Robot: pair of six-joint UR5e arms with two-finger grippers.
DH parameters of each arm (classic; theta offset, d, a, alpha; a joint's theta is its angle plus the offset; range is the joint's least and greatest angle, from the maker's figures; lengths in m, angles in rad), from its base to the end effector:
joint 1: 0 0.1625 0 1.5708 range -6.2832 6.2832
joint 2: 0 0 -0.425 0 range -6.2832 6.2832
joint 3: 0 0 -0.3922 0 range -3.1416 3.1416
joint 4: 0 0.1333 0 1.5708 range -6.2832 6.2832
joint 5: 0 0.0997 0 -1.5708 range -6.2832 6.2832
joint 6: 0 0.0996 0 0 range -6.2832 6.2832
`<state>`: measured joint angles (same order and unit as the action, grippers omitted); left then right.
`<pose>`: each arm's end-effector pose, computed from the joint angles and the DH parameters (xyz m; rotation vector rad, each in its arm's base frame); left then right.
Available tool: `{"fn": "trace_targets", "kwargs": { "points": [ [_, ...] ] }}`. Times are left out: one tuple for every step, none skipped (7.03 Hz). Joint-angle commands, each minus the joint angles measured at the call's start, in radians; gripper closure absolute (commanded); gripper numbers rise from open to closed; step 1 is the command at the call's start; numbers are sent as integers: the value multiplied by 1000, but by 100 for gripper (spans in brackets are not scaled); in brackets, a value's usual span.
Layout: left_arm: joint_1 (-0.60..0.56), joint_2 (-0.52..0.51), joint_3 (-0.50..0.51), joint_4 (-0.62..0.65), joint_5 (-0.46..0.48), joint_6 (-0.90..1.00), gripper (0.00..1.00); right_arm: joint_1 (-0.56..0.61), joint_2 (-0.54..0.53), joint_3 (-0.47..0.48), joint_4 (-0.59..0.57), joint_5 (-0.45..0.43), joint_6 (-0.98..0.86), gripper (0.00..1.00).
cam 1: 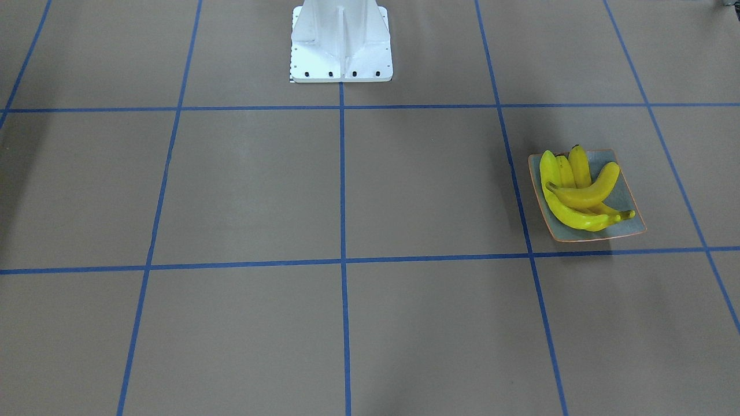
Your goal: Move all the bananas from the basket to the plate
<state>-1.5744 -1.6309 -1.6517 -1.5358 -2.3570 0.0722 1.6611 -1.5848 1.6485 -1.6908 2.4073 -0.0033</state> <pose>-0.0647 -0.5202 0.5910 0.1302 0.7814 0.1066 0.1025 -0.4739 0.6347 -0.0138 -0.8382 0.1054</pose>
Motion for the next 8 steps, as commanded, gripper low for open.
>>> {"fn": "trace_targets", "kwargs": {
  "points": [
    [1, 44, -23, -12, 28, -77, 0, -17, 8, 16, 2, 3, 51, 1],
    [1, 58, -25, -14, 22, -77, 0, -18, 8, 16, 0, 3, 42, 1],
    [1, 57, -26, -14, 19, -78, 0, -18, 6, 14, 2, 3, 42, 1],
    [2, 56, -31, -14, 19, -84, 0, -18, 5, 13, 2, 3, 42, 1],
    [4, 54, -31, -14, 21, -86, 0, -18, 5, 11, 2, 3, 40, 1],
    [4, 52, -31, -15, 21, -86, 0, -21, -1, 7, 5, 3, 39, 1],
    [5, 49, -31, -14, 21, -86, 0, -36, -1, 7, 6, 3, 42, 1],
    [5, 46, -31, -12, 21, -84, 0, -58, -4, 2, 32, 0, 42, 1]
  ]
}}
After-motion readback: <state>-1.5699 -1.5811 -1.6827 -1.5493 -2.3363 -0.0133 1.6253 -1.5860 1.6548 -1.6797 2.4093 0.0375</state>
